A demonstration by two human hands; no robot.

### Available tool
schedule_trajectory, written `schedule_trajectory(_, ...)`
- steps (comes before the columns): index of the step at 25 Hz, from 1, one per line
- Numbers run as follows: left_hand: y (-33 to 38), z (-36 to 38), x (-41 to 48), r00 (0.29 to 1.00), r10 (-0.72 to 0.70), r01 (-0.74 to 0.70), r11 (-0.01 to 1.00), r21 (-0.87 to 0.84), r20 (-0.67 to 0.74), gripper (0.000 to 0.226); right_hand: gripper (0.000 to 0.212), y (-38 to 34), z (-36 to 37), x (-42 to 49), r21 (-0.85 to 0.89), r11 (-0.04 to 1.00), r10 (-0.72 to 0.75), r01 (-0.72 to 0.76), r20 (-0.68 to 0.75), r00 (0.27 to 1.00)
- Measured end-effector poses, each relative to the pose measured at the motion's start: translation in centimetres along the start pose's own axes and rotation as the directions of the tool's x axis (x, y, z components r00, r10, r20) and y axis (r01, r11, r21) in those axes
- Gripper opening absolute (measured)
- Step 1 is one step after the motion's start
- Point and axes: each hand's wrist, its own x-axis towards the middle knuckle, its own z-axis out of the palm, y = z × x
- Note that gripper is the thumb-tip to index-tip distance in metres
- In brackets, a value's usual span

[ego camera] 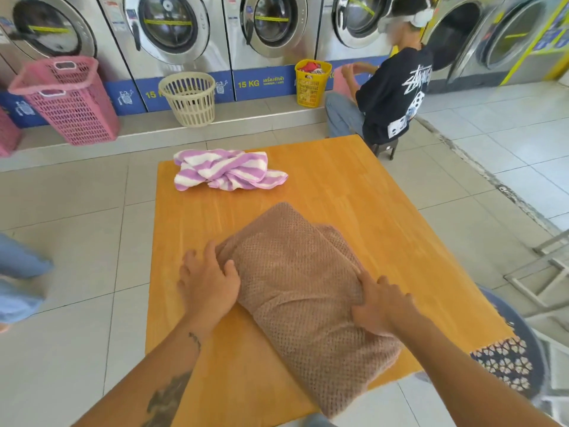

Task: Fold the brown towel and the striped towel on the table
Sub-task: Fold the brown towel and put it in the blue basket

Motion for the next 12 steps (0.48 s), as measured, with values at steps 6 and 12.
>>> schedule_trajectory(6,2.4,2.8,-7.8,0.768,-0.213,0.608,0.538,-0.583,0.604,0.08,0.081,-0.5,-2.4,2.4,0.739,0.66,0.01,-0.134,0.17,0.985)
schedule_trajectory(12,5.3,2.8,-8.2,0.884,0.097,0.332,0.559,-0.76,0.457,0.108,0.066,0.8,1.3,0.1,0.92,0.378,-0.151,-0.105,0.173,0.973)
